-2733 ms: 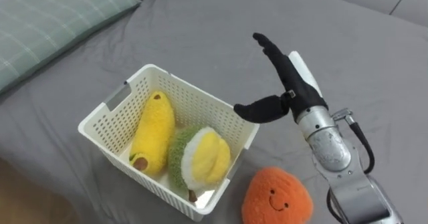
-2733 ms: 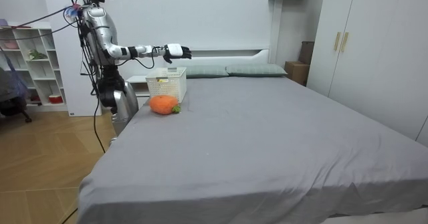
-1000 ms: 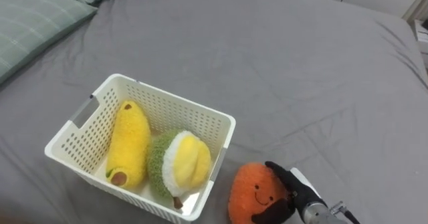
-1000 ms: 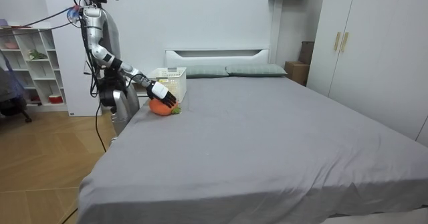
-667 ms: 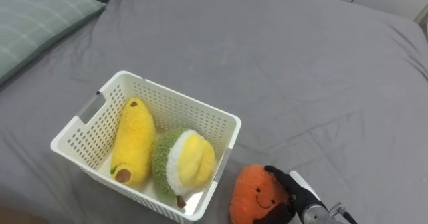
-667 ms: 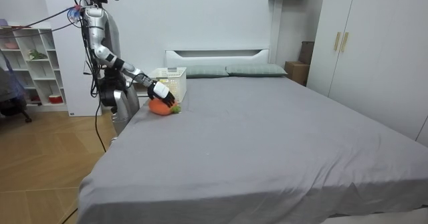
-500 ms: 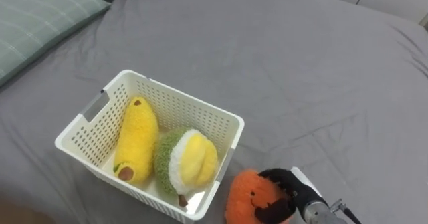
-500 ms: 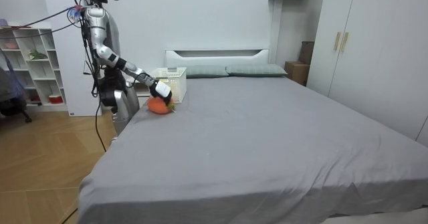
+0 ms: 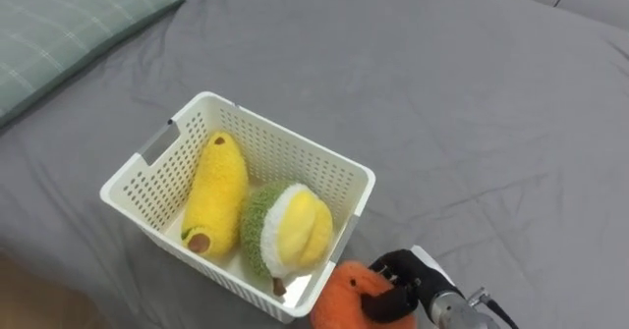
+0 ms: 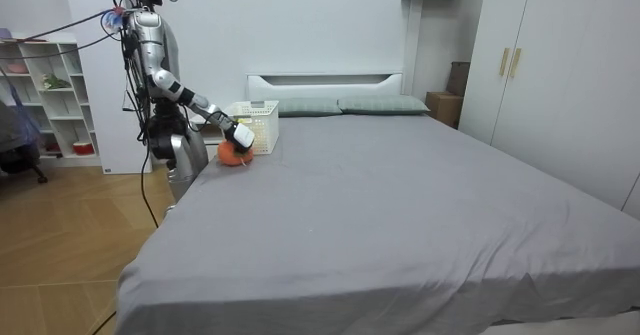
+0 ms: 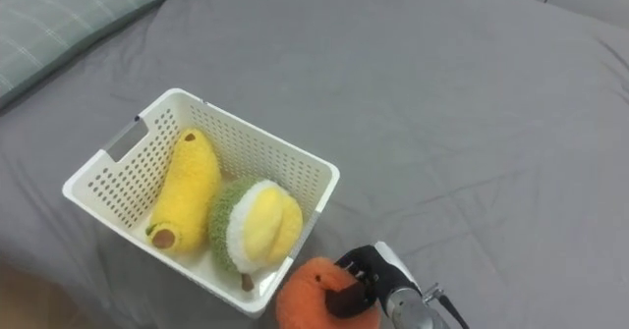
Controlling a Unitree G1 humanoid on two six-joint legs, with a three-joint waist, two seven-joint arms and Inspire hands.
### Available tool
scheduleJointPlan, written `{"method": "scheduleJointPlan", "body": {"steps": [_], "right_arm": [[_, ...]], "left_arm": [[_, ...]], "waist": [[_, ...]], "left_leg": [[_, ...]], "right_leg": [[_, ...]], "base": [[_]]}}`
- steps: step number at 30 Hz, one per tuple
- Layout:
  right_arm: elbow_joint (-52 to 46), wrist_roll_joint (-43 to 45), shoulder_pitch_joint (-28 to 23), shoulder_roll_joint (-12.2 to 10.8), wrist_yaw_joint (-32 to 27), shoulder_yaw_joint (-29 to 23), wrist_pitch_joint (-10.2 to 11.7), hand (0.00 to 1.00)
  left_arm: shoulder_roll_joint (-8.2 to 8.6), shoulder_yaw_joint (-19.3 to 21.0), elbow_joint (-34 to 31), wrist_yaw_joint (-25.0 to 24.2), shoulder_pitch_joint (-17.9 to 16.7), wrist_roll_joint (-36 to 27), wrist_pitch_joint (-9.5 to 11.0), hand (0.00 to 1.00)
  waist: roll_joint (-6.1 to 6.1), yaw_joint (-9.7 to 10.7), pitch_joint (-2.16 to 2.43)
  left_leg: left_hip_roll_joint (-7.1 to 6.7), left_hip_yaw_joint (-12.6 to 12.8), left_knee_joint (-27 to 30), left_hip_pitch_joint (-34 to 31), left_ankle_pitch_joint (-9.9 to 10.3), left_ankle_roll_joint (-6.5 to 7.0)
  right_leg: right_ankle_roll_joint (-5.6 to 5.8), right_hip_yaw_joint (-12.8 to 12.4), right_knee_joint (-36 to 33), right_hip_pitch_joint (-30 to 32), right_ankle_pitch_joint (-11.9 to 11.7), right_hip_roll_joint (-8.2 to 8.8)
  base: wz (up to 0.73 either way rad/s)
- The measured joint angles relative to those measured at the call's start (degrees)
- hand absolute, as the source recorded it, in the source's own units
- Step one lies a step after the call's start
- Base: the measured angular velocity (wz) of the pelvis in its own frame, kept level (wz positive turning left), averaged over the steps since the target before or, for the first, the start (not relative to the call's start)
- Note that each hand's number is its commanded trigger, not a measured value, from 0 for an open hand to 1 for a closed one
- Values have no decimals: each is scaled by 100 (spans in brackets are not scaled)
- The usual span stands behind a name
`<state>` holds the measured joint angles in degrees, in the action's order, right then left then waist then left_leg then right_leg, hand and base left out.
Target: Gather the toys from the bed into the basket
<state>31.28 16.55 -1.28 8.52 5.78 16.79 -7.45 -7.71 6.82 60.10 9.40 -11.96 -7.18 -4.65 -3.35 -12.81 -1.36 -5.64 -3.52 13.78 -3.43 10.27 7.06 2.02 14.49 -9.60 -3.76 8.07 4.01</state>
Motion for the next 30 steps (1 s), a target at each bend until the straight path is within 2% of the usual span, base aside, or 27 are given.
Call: {"method": "scheduleJointPlan", "body": {"steps": [5,9,14,18,21,23,27,28,30], "right_arm": [[-17,-6,-9,1,44,0,-1,100],[-19,-2,-8,7,35,-8,6,100],[-18,86,-9,10,12,-20,55,100],[-22,107,-76,14,-121,-68,127,100],[-283,108,-250,23,-184,-314,129,100],[-360,38,-253,31,-278,-497,174,100],[-758,23,-313,122,-453,-949,179,100],[-837,19,-332,133,-529,-1088,203,100],[-910,4,-335,148,-629,-1258,219,100]], "left_arm": [[15,98,-53,0,24,5,-12,0],[14,201,-52,5,53,5,-7,0],[27,206,-39,21,117,-6,8,0],[51,220,-63,122,112,-18,13,0],[73,223,-207,127,96,-16,18,0],[73,252,-211,156,111,-17,22,0],[78,253,-198,343,62,-21,95,0],[81,253,-183,385,43,-27,101,0],[82,257,-139,412,30,-17,102,0]], "waist": [[-4,-1,26],[-7,5,96],[1,60,91],[-4,182,94],[0,276,93],[-1,353,95],[5,614,99],[16,633,110],[25,663,103]], "left_leg": [[0,1,7,5,-3,1],[0,6,10,25,-5,2],[0,21,8,63,-6,2],[4,44,8,83,-6,1],[6,90,-13,96,-7,3],[12,145,-27,117,-6,4],[20,226,-78,187,-12,8],[32,289,-119,242,-13,10],[47,374,-184,326,-12,11]], "right_leg": [[0,15,3,1,0,1],[3,-14,6,-6,2,0],[6,-31,2,-32,4,1],[6,-38,1,-49,4,1],[18,-61,-9,-24,12,10],[25,-168,-6,-14,16,6],[26,-221,-4,-34,17,6],[26,-264,-4,-53,17,3],[27,-345,1,-95,16,-2]], "base": [[0],[0],[0],[-2],[-10],[-16],[-11],[-23],[-24]]}}
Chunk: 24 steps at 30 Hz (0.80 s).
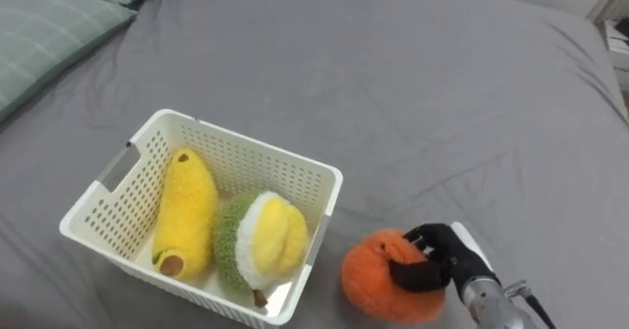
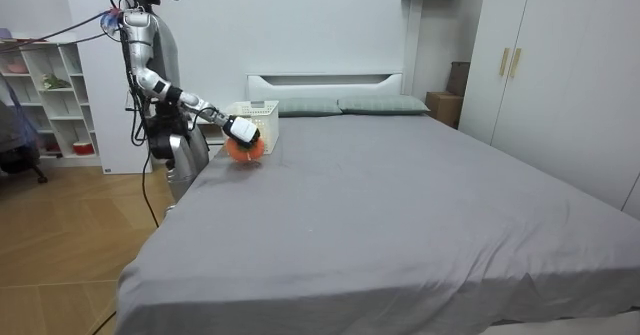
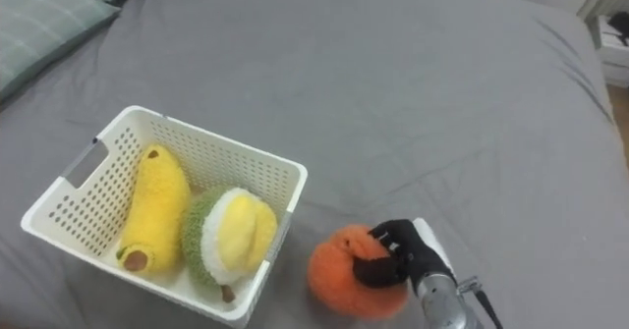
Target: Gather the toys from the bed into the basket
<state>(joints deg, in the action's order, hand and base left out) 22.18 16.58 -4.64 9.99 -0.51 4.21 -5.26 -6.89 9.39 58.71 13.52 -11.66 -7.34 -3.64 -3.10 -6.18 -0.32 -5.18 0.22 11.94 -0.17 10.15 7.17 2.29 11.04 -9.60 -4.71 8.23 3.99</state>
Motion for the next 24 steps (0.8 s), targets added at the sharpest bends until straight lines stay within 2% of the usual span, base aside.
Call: {"method": "scheduleJointPlan", "body": {"steps": [3,7,10,17,24], "right_arm": [[-146,1,-6,47,-21,-269,26,100],[-827,50,-40,150,-69,-693,20,100],[-1231,66,-41,169,-252,-904,35,100],[-1486,109,-40,172,-312,-1003,4,100],[-2141,70,25,178,-337,-1003,-20,100]], "left_arm": [[-4,31,61,-10,-25,3,22,0],[-15,312,83,-26,-89,4,21,0],[-15,394,76,-24,-136,4,21,0],[-29,400,197,-46,-149,3,19,0],[-28,416,217,-85,-161,4,21,0]], "waist": [[-2,132,6],[-2,247,11],[-7,278,26],[-27,262,34],[-36,230,34]], "left_leg": [[17,83,-58,86,2,1],[38,165,-106,123,-1,-3],[56,230,-160,207,-1,-6],[56,299,-220,280,-2,-4],[57,308,-217,283,-1,-3]], "right_leg": [[0,-112,-7,-4,0,-9],[0,-169,-7,9,0,-23],[0,-237,-4,-21,0,-37],[0,-307,-21,-28,0,-37],[0,-305,-17,-29,0,-36]], "base": [[-17],[-11],[-12],[-6],[0]]}}
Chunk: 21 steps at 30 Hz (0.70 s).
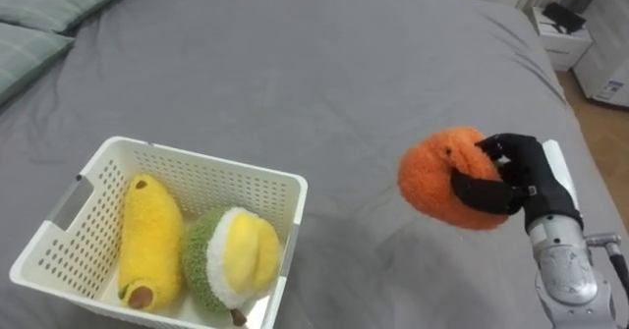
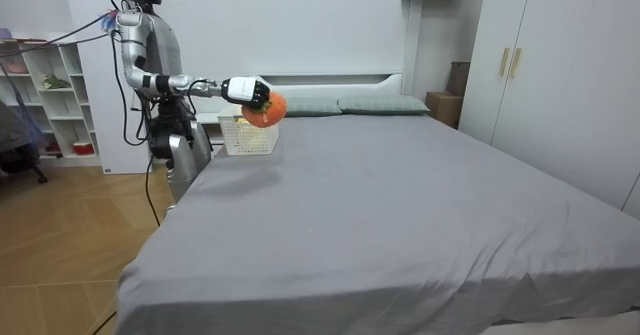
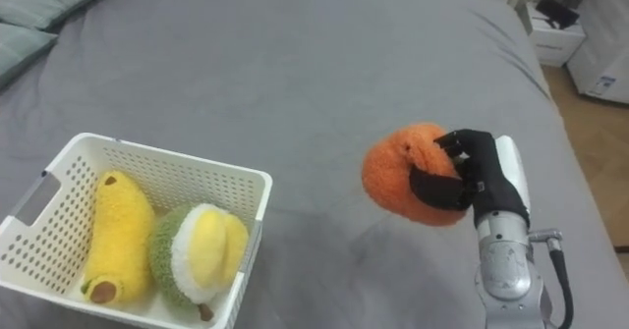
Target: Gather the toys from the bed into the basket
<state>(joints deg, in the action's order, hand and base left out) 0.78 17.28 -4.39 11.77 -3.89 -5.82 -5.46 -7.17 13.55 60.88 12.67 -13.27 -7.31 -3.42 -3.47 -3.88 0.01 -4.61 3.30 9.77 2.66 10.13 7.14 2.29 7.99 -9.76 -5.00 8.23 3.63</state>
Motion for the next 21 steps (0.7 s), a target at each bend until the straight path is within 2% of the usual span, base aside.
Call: {"method": "scheduleJointPlan", "body": {"steps": [4,11,21], "right_arm": [[-384,43,13,-5,8,-1,-21,100],[-692,99,141,-4,39,2,-26,100],[-1344,142,509,23,109,21,-49,100]], "left_arm": [[19,214,213,-53,122,0,8,0],[51,215,339,-39,125,1,0,0],[97,266,337,-94,124,59,10,0]], "waist": [[31,-79,-17],[46,-139,-23],[-43,-274,-7]], "left_leg": [[-1,-6,-14,-12,2,1],[-4,-47,-15,-34,2,1],[-5,-63,-2,-53,0,1]], "right_leg": [[0,-2,0,17,0,0],[0,26,5,14,1,-1],[0,61,16,13,0,0]], "base": [[0],[2],[0]]}}
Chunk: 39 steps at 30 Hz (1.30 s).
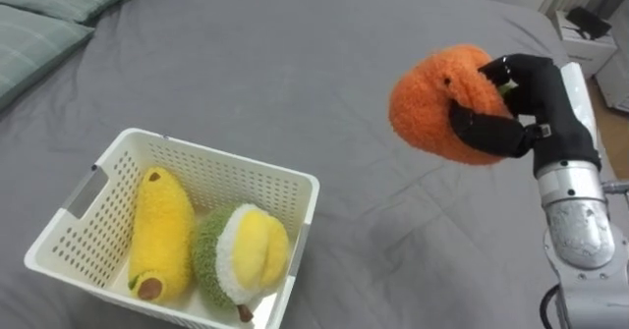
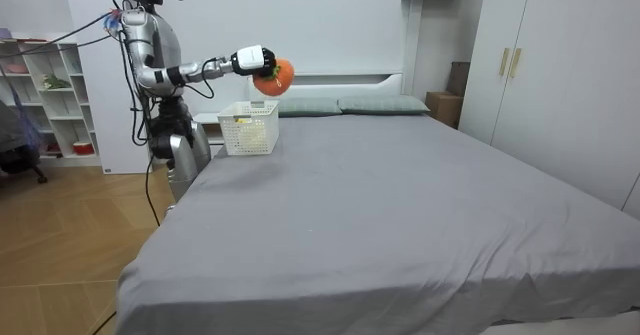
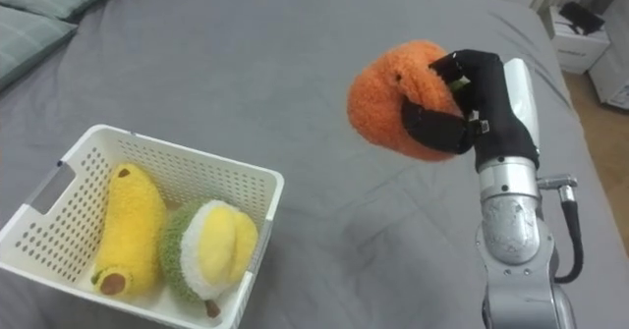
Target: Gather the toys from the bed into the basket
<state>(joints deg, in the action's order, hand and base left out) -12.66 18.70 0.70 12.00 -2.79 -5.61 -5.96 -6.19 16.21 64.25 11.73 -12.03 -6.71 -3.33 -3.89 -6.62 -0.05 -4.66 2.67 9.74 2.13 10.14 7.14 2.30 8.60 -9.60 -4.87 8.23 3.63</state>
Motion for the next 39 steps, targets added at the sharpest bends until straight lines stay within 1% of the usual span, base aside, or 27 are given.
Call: {"method": "scheduleJointPlan", "body": {"steps": [5,7,9,11,13,15,20,24,25,27,30,32,35,37,38,39], "right_arm": [[-224,30,58,-7,117,65,0,100],[-234,34,93,-2,166,206,0,100],[-254,34,93,-2,259,280,0,100],[-279,37,99,2,324,355,-4,100],[-385,58,130,18,428,458,-6,100],[-490,63,135,27,463,529,-6,100],[-571,157,385,70,630,985,-60,100],[-570,81,524,56,754,1255,-179,100],[-570,27,547,56,789,1331,-181,100],[-570,-51,552,54,843,1380,-181,100],[-570,-82,552,24,923,1396,-184,100],[-570,-74,553,-49,928,1410,-202,100],[-566,-62,608,-83,949,1621,-244,100],[-560,-60,621,-89,1032,1751,-247,100],[-560,-48,630,-93,1050,1786,-248,96],[-560,-26,655,-117,1082,1833,-260,86]], "left_arm": [[4,-90,18,-15,-17,-52,0,0],[0,-182,45,-102,-32,-52,1,0],[5,-214,57,-134,2,-52,0,0],[0,-241,54,-173,5,-46,1,0],[-2,-246,70,-247,-3,-39,1,0],[-26,-263,98,-272,-2,-43,1,0],[-68,-307,112,-340,-15,-37,-7,0],[-100,-379,109,-336,15,-65,-10,0],[-105,-416,109,-336,23,-64,-10,0],[-104,-427,109,-336,48,-64,-10,0],[-101,-444,109,-331,47,-63,-12,0],[-103,-445,108,-309,58,-57,-15,0],[-106,-469,101,-203,119,-52,-42,0],[-105,-465,101,-186,128,-41,-44,0],[-104,-466,100,-186,135,-40,-45,0],[-104,-465,100,-186,147,-40,-46,0]], "waist": [[-3,-12,-9],[21,-11,-23],[20,6,-22],[18,-32,-17],[32,-82,-27],[27,-128,-23],[-6,-185,-7],[-44,-332,-7],[-44,-334,-13],[-62,-357,-23],[-73,-398,-44],[-76,-474,-48],[-72,-569,-51],[-64,-702,-56],[-59,-737,-59],[-50,-783,-66]], "left_leg": [[-4,-39,13,-52,0,0],[-8,-87,40,-83,0,0],[-11,-119,68,-121,0,-1],[-13,-148,87,-156,0,-2],[-13,-152,92,-162,-1,-3],[-12,-170,92,-166,-1,-3],[-14,-199,93,-168,-1,-3],[-30,-274,134,-189,-1,-3],[-40,-327,164,-206,-1,-3],[-50,-368,202,-250,-1,-3],[-80,-500,279,-299,-2,-3],[-88,-530,306,-363,-2,-3],[-89,-554,299,-380,-9,-12],[-86,-556,295,-372,-24,-19],[-86,-557,295,-372,-27,-19],[-86,-559,295,-373,-27,-19]], "right_leg": [[0,34,-3,6,0,4],[0,100,-5,4,0,8],[0,121,-7,18,0,10],[0,165,-8,28,0,13],[0,184,-7,31,0,14],[0,238,-7,30,0,17],[0,271,-6,22,0,15],[-1,353,-7,2,-1,23],[-2,422,-6,-11,-1,28],[-1,444,-3,-11,-1,32],[-1,499,-6,-15,-1,40],[-1,488,-8,13,0,41],[-1,428,-9,78,0,38],[-2,427,-6,75,0,36],[-2,427,-6,75,0,35],[-2,430,-5,73,0,35]], "base": [[4],[10],[13],[8],[0],[4],[3],[10],[18],[18],[20],[10],[1],[0],[0],[0]]}}
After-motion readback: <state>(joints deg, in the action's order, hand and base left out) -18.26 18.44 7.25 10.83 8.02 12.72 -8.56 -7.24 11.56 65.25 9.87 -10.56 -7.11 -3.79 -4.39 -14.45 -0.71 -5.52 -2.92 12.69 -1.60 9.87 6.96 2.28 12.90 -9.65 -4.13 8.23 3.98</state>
